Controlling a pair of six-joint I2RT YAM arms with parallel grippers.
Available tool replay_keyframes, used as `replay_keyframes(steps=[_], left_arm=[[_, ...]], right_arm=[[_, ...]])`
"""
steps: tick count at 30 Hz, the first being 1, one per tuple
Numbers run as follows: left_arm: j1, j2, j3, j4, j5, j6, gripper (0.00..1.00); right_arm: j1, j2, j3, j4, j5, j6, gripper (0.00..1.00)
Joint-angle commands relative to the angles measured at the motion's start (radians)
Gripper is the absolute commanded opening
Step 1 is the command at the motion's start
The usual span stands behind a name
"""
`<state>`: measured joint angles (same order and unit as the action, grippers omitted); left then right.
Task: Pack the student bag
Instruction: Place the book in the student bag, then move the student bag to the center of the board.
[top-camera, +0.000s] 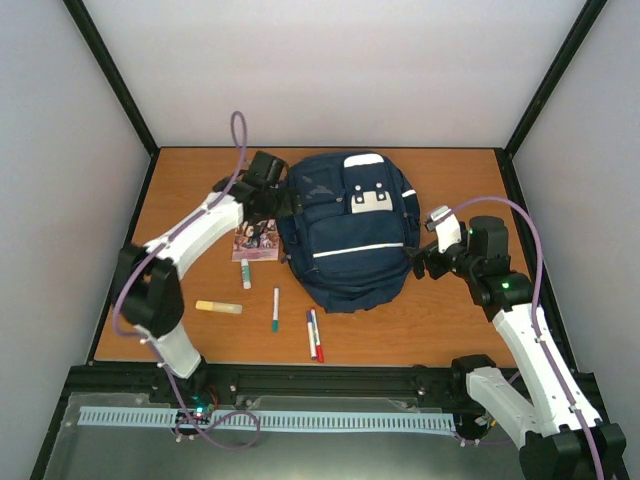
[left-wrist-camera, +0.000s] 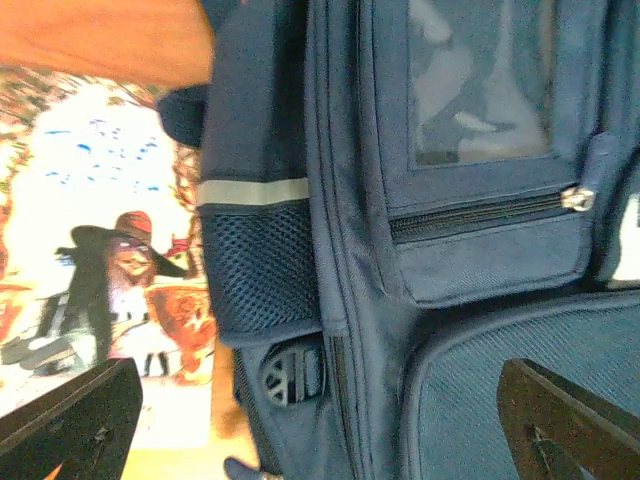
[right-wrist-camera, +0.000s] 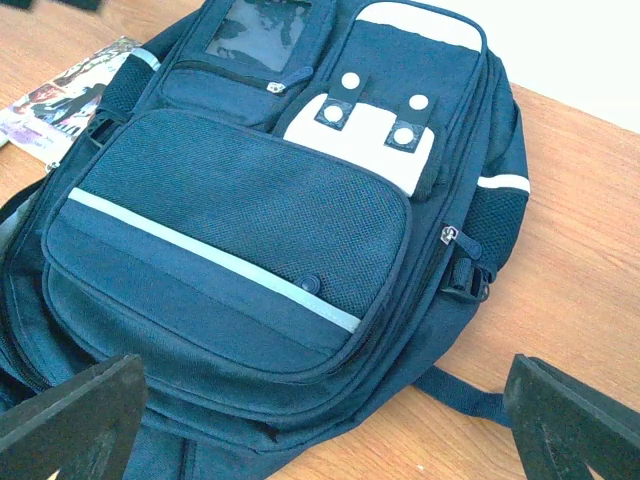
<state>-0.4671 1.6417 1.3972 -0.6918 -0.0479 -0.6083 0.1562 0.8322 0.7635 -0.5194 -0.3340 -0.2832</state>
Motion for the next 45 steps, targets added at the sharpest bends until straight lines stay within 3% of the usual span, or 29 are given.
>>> replay_keyframes(steps=[1, 8, 17, 19, 23, 30, 41, 45], left_arm=[[0.001, 0.128, 0.057, -0.025, 0.054, -0.036, 1.00], [0.113, 0.226, 0.007, 0.194, 0.180, -0.105, 1.00], [0.145, 0.427, 0.171, 0.286, 0.396, -0.038, 1.00], [0.144, 0.450, 0.184, 0.306, 0.436, -0.024, 0.94], [0.125, 0.497, 0.227, 0.304, 0.485, 0.002, 0.86], [0.051, 0.584, 0.369, 0.240, 0.480, 0.067, 0.85], [-0.054, 0.734, 0.605, 0.215, 0.487, 0.004, 0.84], [-0.070, 0.758, 0.684, 0.103, 0.465, 0.018, 0.85]], right_arm=[[-0.009, -0.014, -0.013, 0.012, -0.025, -0.009, 1.00], [-0.016, -0.023, -0.018, 0.011, -0.023, -0.018, 1.00], [-0.027, -0.030, -0.022, 0.010, -0.032, -0.029, 1.00], [-0.029, -0.030, -0.022, 0.011, -0.031, -0.028, 1.00], [-0.032, -0.021, -0.024, 0.016, -0.028, -0.024, 1.00], [-0.035, -0.016, -0.025, 0.009, -0.037, -0.033, 1.00], [-0.056, -0.011, -0.027, 0.006, -0.040, -0.038, 0.99], [-0.062, -0.009, -0.027, 0.002, -0.051, -0.040, 0.99]])
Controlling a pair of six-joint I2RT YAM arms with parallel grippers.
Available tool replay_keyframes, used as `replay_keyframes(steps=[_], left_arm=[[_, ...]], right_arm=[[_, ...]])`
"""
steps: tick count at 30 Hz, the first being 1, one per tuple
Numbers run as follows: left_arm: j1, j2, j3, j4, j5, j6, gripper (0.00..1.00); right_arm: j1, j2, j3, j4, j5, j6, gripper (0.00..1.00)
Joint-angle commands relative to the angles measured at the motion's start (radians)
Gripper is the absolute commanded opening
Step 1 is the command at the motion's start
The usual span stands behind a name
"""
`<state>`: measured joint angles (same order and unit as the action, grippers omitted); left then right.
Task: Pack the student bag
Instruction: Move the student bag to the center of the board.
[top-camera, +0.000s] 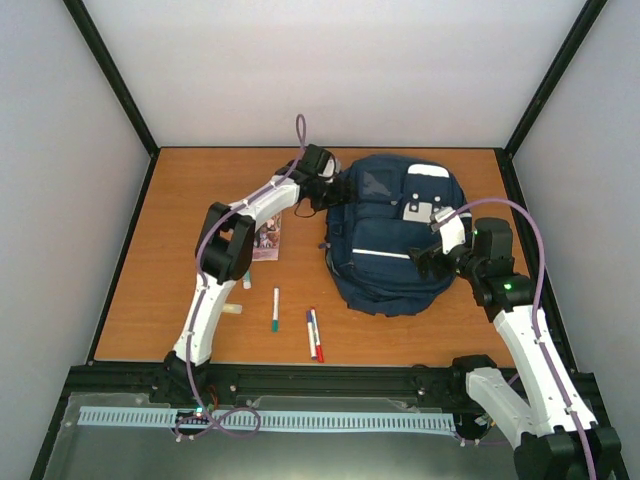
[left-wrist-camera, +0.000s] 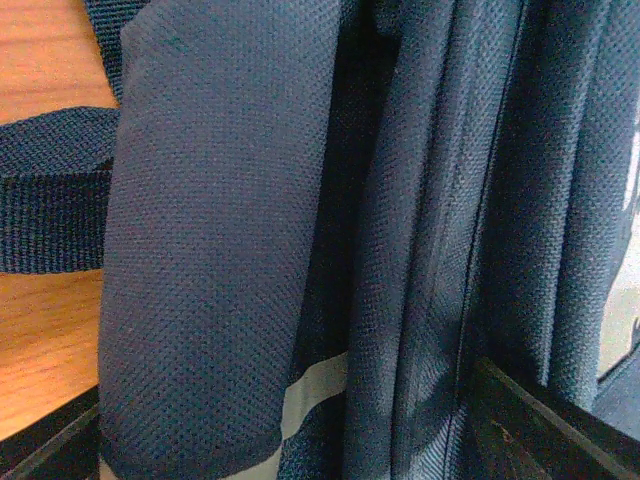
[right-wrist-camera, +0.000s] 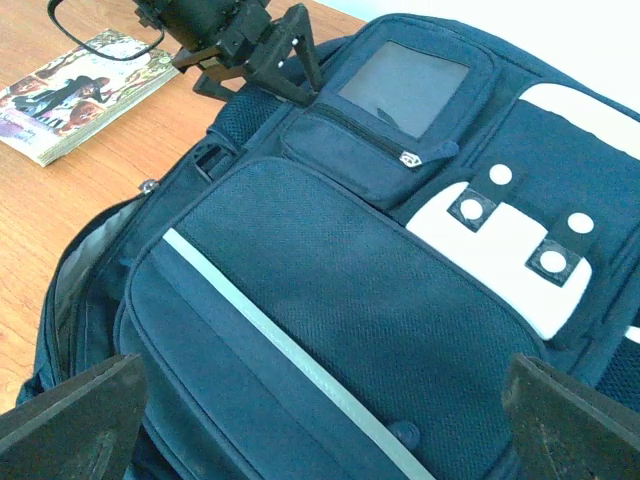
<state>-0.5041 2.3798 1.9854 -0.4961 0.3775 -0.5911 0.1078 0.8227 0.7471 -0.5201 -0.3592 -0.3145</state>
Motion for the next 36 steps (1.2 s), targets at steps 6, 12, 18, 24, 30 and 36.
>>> replay_keyframes(steps=[6, 12, 18, 24, 30, 36], left_arm=[[-0.031, -0.132, 0.016, -0.187, -0.112, 0.102, 0.87], [-0.030, -0.364, -0.259, -0.179, -0.222, 0.136, 0.88], [0.018, -0.576, -0.543, -0.120, -0.331, 0.114, 0.91], [0.164, -0.666, -0.725, -0.055, -0.332, 0.030, 0.92], [0.254, -0.660, -0.819, 0.056, -0.399, -0.007, 0.97], [0.347, -0.583, -0.786, 0.022, -0.470, -0.022, 1.00]], right_arm=[[-0.020, 0.003, -0.008, -0.004, -0.046, -0.017, 0.98], [-0.022, 0.001, -0.006, -0.011, -0.053, -0.023, 0.97], [-0.024, 0.006, -0.007, -0.014, -0.062, -0.027, 0.97], [-0.025, 0.023, -0.006, -0.022, -0.089, -0.032, 0.96], [-0.025, 0.044, -0.006, -0.028, -0.115, -0.038, 0.96], [-0.025, 0.072, -0.003, -0.039, -0.136, -0.045, 0.95]])
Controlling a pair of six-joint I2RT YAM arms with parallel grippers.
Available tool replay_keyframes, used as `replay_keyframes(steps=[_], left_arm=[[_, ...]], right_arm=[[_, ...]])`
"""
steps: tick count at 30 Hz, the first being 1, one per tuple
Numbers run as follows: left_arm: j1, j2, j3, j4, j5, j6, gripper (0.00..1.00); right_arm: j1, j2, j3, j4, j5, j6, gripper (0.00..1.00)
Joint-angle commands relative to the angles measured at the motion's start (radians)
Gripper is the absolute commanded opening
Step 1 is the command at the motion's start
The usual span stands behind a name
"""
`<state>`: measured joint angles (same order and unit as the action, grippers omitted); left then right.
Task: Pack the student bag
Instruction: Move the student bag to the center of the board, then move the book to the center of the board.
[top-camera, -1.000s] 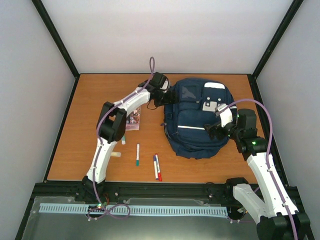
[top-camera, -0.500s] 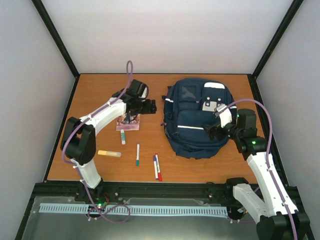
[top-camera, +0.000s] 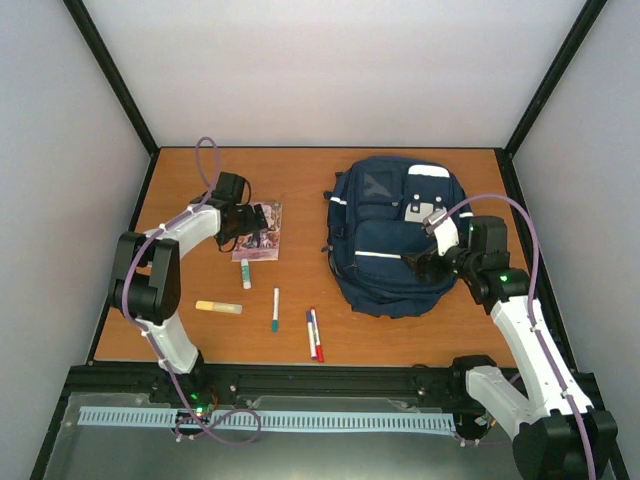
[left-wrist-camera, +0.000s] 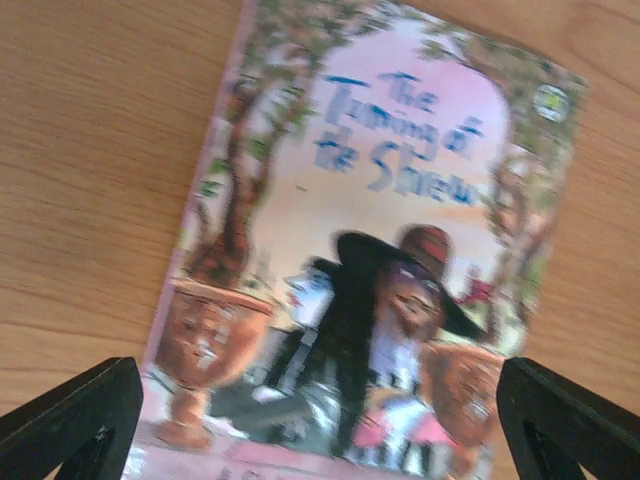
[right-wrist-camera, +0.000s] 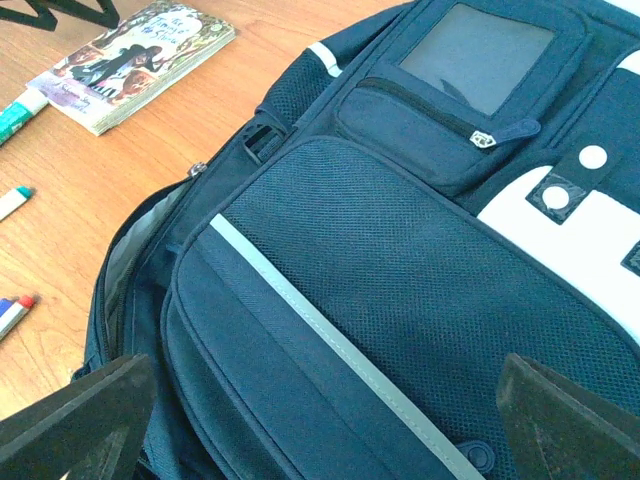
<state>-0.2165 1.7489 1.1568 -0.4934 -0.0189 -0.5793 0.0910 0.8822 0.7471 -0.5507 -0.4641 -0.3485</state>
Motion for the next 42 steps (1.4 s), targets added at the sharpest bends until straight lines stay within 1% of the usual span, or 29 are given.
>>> replay_keyframes(steps=[1, 6, 9, 17, 20, 24, 28, 33, 36, 38, 40, 42], left_arm=[[0.074, 0.067, 0.057, -0.009, -0.075, -0.039, 1.00], [0.103, 0.138, 0.098, -0.021, -0.035, -0.022, 1.00], [0.102, 0.165, 0.099, 0.000, 0.036, -0.016, 0.99], [0.099, 0.184, 0.039, 0.077, 0.142, -0.042, 0.95], [0.084, 0.166, 0.000, 0.114, 0.203, -0.058, 0.93], [0.027, 0.149, -0.029, 0.129, 0.261, -0.062, 0.92], [-0.036, 0.146, -0.052, 0.130, 0.280, -0.063, 0.90], [-0.084, 0.115, -0.127, 0.172, 0.274, -0.099, 0.90], [-0.089, 0.094, -0.169, 0.184, 0.243, -0.111, 0.90], [-0.089, 0.086, -0.169, 0.165, 0.204, -0.103, 0.90], [-0.089, 0.066, -0.155, 0.127, 0.176, -0.093, 0.90], [-0.089, 0.024, -0.151, 0.101, 0.149, -0.085, 0.90]], right_arm=[[-0.008, 0.016, -0.003, -0.009, -0.033, -0.013, 0.95], [-0.008, 0.023, -0.003, -0.010, -0.033, -0.014, 0.95], [-0.008, 0.027, -0.003, -0.011, -0.032, -0.017, 0.95], [-0.008, 0.024, -0.003, -0.015, -0.032, -0.018, 0.95], [-0.008, 0.026, -0.003, -0.015, -0.036, -0.020, 0.95], [-0.008, 0.030, -0.003, -0.014, -0.039, -0.023, 0.95], [-0.008, 0.037, 0.000, -0.018, -0.045, -0.025, 0.95], [-0.008, 0.037, -0.002, -0.020, -0.045, -0.026, 0.95], [-0.008, 0.039, -0.003, -0.021, -0.050, -0.025, 0.95], [-0.008, 0.043, -0.002, -0.024, -0.060, -0.024, 0.95], [-0.008, 0.044, 0.005, -0.025, -0.071, -0.019, 0.93], [-0.005, 0.060, 0.028, -0.029, -0.083, -0.007, 0.87]])
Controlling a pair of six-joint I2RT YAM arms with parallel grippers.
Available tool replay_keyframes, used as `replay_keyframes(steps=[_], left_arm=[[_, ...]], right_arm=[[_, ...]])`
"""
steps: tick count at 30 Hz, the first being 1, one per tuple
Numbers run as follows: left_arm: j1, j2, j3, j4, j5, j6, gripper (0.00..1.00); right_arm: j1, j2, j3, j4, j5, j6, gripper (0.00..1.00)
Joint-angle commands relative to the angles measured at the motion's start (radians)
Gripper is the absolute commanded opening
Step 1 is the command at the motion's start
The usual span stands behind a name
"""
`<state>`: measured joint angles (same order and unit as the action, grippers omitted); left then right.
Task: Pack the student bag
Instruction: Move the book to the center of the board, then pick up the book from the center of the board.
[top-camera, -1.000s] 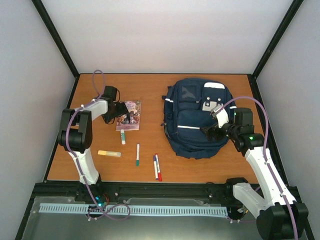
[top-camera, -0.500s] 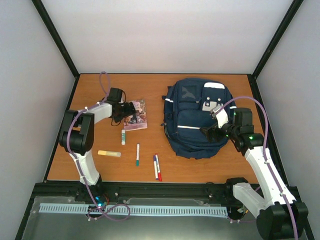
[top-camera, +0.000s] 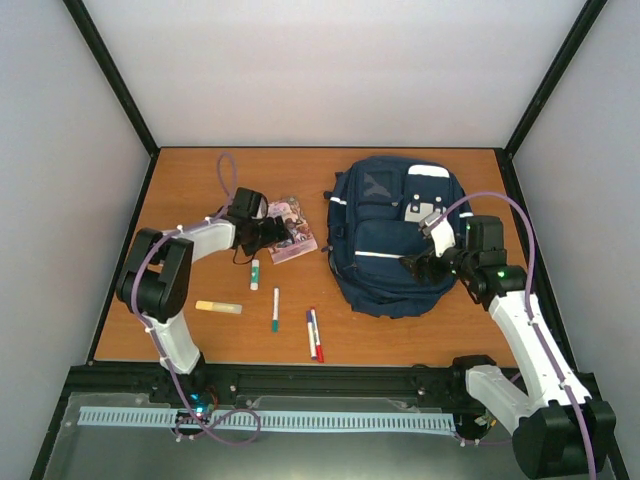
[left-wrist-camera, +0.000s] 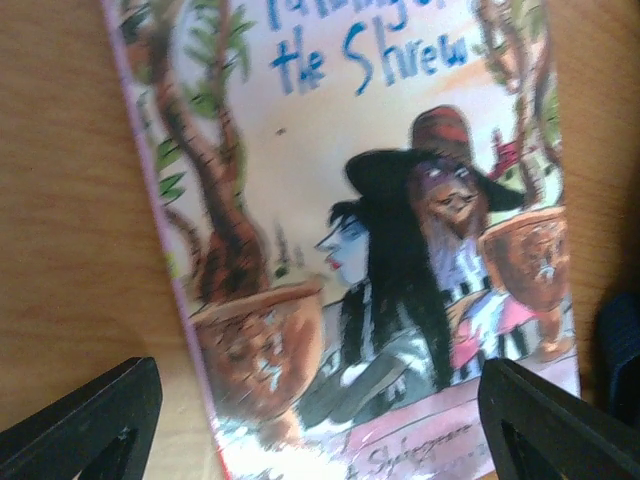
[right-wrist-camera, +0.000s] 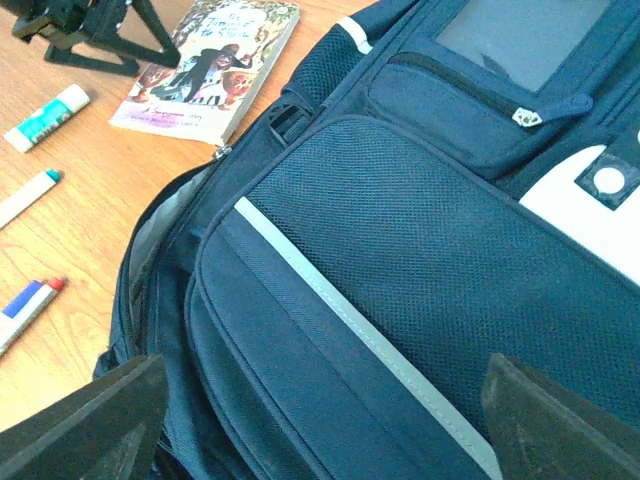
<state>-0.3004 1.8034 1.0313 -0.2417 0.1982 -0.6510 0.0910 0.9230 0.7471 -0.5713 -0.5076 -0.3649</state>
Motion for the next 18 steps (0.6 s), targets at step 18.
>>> replay_keyframes(steps=[18], left_arm=[[0.000, -0.187, 0.075, -0.235, -0.103, -0.013, 0.91]], right_arm=[[0.326, 0.651, 0.560, -0.073, 0.007, 0.071, 0.70]])
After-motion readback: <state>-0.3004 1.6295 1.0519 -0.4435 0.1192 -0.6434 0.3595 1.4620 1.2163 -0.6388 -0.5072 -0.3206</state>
